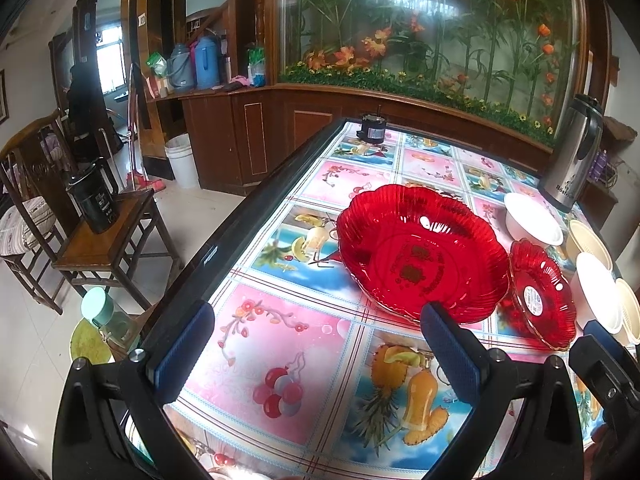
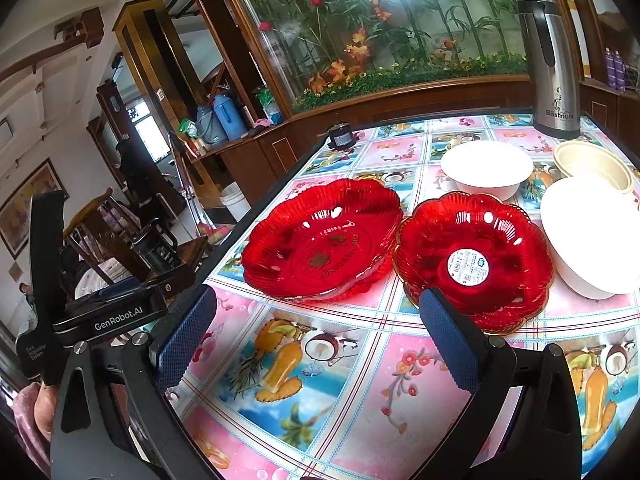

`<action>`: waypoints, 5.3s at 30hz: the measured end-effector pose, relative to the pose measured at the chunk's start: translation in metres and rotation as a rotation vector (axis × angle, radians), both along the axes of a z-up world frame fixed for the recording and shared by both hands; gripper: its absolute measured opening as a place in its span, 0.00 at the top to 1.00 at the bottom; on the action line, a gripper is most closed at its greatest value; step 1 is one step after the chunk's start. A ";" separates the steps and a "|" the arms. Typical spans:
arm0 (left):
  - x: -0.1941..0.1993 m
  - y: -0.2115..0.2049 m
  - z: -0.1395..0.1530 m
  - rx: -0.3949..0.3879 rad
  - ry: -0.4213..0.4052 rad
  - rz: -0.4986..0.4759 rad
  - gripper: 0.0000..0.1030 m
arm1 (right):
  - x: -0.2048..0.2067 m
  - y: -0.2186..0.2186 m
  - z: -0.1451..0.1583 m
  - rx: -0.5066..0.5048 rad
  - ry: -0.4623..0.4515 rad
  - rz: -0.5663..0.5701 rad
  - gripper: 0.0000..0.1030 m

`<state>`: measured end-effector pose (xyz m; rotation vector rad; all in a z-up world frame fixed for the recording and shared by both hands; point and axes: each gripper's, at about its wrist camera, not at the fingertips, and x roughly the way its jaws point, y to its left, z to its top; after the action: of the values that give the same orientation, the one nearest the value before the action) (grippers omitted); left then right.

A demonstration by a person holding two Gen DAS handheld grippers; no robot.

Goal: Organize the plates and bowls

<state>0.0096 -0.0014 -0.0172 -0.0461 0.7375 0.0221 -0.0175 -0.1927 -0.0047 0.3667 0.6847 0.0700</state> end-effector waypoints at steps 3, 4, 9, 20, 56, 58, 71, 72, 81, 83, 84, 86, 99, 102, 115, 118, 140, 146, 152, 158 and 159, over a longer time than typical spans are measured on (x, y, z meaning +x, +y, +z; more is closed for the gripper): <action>0.002 0.002 -0.002 -0.003 0.011 0.003 0.00 | 0.002 0.002 -0.002 0.003 0.007 -0.004 0.00; 0.004 0.003 -0.002 -0.007 0.015 0.004 0.00 | 0.004 0.002 -0.004 0.006 0.010 -0.007 0.00; 0.010 0.009 -0.003 -0.002 -0.037 0.013 0.00 | 0.014 0.002 -0.007 0.030 0.020 -0.024 0.00; 0.031 0.020 -0.010 -0.036 -0.006 0.025 0.00 | 0.036 0.000 -0.023 0.143 0.049 -0.059 0.00; 0.158 0.013 -0.057 -0.019 0.406 0.030 0.27 | 0.113 -0.029 -0.103 0.618 0.315 -0.233 0.25; 0.158 0.012 -0.060 -0.040 0.409 0.014 0.35 | 0.114 -0.028 -0.102 0.606 0.313 -0.233 0.30; 0.153 -0.006 -0.055 -0.041 0.369 -0.058 0.88 | 0.117 -0.039 -0.114 0.586 0.342 -0.259 0.73; 0.153 -0.004 -0.055 -0.046 0.369 -0.059 0.88 | 0.117 -0.039 -0.114 0.580 0.342 -0.258 0.75; 0.147 0.001 -0.055 -0.061 0.366 -0.061 0.89 | 0.114 -0.039 -0.113 0.572 0.348 -0.256 0.77; 0.144 0.003 -0.055 -0.061 0.369 -0.059 0.89 | 0.112 -0.037 -0.113 0.581 0.351 -0.253 0.77; 0.142 0.004 -0.054 -0.061 0.370 -0.059 0.89 | 0.111 -0.037 -0.112 0.585 0.351 -0.249 0.77; 0.135 0.007 -0.052 -0.065 0.368 -0.056 0.89 | 0.108 -0.036 -0.109 0.591 0.348 -0.242 0.77; 0.051 0.031 -0.027 -0.045 0.324 -0.032 0.88 | 0.058 -0.006 -0.076 0.583 0.331 -0.150 0.78; 0.023 0.041 -0.017 -0.031 0.298 -0.017 0.88 | 0.043 0.007 -0.068 0.571 0.333 -0.108 0.78; -0.022 0.059 -0.039 -0.016 0.326 0.017 0.87 | 0.012 0.038 -0.079 0.503 0.386 -0.051 0.78; -0.018 0.060 -0.050 -0.013 0.349 0.027 0.87 | 0.017 0.040 -0.088 0.490 0.405 -0.054 0.78; -0.102 0.059 0.012 0.159 0.101 0.167 0.37 | -0.036 -0.046 -0.039 0.340 0.253 -0.123 0.73; -0.110 0.023 0.030 -0.028 0.077 0.002 0.37 | -0.059 -0.107 -0.034 0.356 0.206 -0.258 0.73; -0.091 -0.044 0.041 -0.130 0.108 -0.159 0.33 | -0.059 -0.139 -0.034 0.426 0.190 -0.309 0.71; -0.037 -0.089 0.046 -0.202 0.161 -0.181 0.31 | -0.043 -0.153 -0.039 0.508 0.186 -0.320 0.69; -0.029 -0.094 0.045 -0.206 0.172 -0.174 0.31 | -0.040 -0.155 -0.040 0.518 0.189 -0.321 0.69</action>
<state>-0.0192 -0.0952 0.0273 -0.1784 0.9116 -0.2181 -0.0575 -0.3479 -0.0447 0.9866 0.7824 -0.0961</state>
